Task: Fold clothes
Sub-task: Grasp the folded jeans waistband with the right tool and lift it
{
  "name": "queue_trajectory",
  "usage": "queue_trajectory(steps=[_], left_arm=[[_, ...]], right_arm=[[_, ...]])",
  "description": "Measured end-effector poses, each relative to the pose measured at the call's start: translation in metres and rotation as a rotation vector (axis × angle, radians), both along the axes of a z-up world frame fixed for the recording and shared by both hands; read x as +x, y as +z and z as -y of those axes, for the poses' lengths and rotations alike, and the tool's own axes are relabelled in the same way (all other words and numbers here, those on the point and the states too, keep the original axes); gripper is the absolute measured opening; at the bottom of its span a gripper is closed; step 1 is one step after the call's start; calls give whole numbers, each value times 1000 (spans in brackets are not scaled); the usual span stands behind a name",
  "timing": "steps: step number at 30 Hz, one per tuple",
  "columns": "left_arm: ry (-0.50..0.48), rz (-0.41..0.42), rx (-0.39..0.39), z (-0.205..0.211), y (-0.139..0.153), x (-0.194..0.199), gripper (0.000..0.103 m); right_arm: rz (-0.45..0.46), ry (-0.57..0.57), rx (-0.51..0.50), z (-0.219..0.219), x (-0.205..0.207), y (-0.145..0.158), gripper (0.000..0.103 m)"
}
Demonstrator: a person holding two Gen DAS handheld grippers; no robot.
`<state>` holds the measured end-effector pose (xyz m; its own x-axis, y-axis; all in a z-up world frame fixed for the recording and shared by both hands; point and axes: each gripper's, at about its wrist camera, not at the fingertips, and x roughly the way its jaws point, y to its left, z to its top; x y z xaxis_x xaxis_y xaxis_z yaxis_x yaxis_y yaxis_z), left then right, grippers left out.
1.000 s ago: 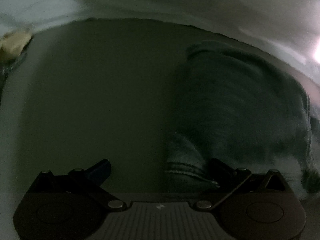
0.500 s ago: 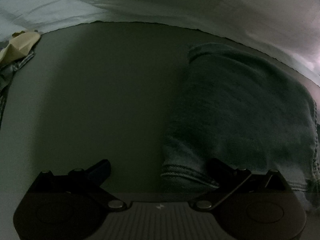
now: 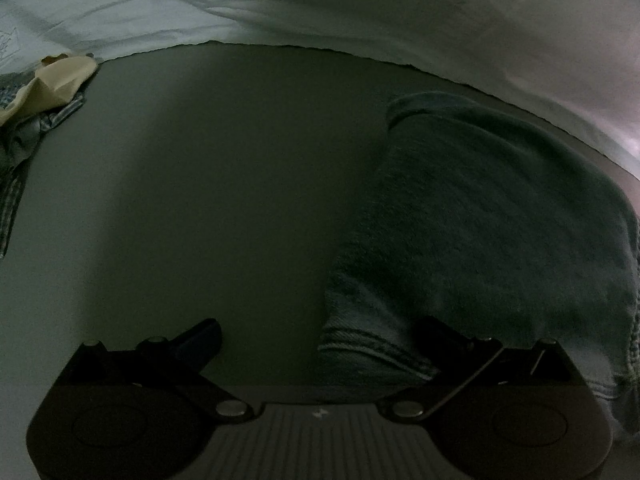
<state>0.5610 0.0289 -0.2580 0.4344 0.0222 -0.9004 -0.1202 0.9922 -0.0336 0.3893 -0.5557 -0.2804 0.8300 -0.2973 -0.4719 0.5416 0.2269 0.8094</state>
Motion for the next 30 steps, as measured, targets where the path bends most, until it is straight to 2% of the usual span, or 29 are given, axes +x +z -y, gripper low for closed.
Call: queue_trajectory(steps=[1, 3, 6, 8, 12, 17, 23, 27, 30], left_arm=[[1, 0, 0, 0, 0, 0, 103], [2, 2, 0, 0, 1, 0, 103], [1, 4, -2, -1, 1, -1, 103], [0, 5, -3, -2, 2, -2, 103], [0, 14, -4, -2, 1, -3, 103], [-5, 23, -5, -3, 2, -4, 103], [-17, 27, -6, -6, 1, -4, 103], [-34, 37, -7, -9, 1, -5, 103], [-51, 42, -8, -10, 0, -2, 103]], right_arm=[[58, -23, 74, 3, -4, -7, 49], [196, -63, 236, 9, -11, -24, 30], [498, -171, 544, -2, -25, -59, 23], [581, -183, 575, -14, -28, -60, 22], [693, -118, 591, -40, -23, -37, 21], [760, 7, 652, -86, -2, -8, 21], [784, 146, 768, -153, 22, 5, 21], [721, 264, 828, -208, 34, 9, 21], [621, 350, 833, -252, 40, 5, 21]])
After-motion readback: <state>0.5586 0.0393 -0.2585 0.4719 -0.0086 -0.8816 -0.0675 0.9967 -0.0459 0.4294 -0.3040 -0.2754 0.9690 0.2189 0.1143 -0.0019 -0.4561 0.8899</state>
